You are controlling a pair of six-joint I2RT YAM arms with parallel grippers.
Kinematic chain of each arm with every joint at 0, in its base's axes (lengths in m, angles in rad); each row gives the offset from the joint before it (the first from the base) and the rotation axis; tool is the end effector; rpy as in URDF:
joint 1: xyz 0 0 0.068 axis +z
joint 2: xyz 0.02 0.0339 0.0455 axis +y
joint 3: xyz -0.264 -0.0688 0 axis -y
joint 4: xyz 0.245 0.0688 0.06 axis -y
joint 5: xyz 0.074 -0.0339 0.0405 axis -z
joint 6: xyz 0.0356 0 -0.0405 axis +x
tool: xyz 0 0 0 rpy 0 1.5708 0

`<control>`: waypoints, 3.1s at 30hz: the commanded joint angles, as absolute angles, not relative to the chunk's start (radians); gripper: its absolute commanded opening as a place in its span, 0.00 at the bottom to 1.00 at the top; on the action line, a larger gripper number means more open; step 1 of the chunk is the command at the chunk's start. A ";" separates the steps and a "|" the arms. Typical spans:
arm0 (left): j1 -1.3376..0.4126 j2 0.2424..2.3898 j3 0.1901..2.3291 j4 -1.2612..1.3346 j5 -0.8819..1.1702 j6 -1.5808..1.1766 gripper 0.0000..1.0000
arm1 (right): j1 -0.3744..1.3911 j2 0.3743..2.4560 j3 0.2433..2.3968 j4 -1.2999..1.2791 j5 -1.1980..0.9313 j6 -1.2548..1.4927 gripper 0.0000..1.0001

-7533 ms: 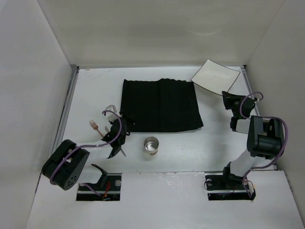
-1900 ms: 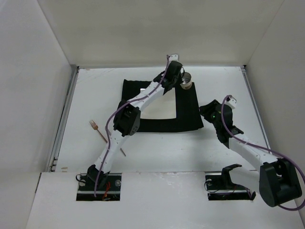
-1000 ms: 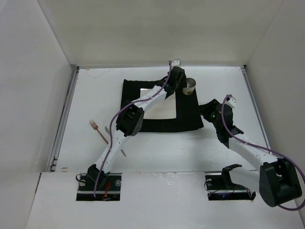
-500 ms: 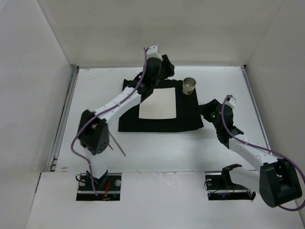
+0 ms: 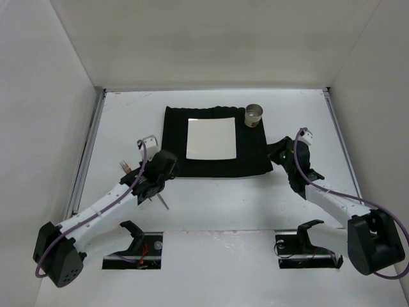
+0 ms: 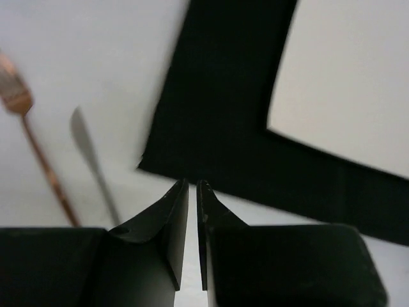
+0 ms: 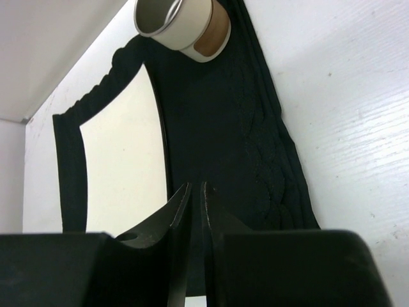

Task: Set the dinner table for one person

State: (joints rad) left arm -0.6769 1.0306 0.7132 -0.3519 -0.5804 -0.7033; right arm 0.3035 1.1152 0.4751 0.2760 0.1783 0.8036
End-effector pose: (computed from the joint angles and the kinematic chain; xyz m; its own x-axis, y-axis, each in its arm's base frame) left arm 0.1815 -0.1208 0.2561 -0.4908 -0.2994 -0.8182 -0.1690 0.9540 -0.2477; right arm 0.2291 0.0651 0.2135 -0.3338 0.6379 -0.6941 0.1503 0.7629 0.6288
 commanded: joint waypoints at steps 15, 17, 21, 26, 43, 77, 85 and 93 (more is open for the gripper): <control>-0.688 0.994 0.511 -0.574 -0.526 -1.043 0.27 | 0.329 1.131 0.505 0.339 0.172 0.785 0.27; -0.683 1.003 0.506 -0.572 -0.520 -1.061 0.27 | 0.329 1.123 0.500 0.339 0.176 0.785 0.27; -0.682 1.038 0.489 -0.539 -0.518 -1.063 0.26 | 0.327 1.120 0.500 0.339 0.170 0.785 0.28; -0.689 1.095 0.485 -0.505 -0.505 -1.071 0.24 | 0.329 1.126 0.500 0.339 0.167 0.785 0.28; -0.637 1.054 0.423 -0.440 -0.449 -1.108 0.05 | 0.320 1.085 0.485 0.339 0.159 0.795 0.29; -0.960 2.005 1.557 0.032 -0.345 -0.633 0.01 | 0.275 1.055 0.449 0.356 0.186 0.821 0.30; -0.955 2.017 1.510 0.057 -0.386 -0.710 0.01 | 0.265 1.034 0.445 0.350 0.181 0.824 0.31; -0.956 2.023 1.445 0.109 -0.411 -0.778 0.01 | 0.269 1.055 0.449 0.356 0.169 0.827 0.31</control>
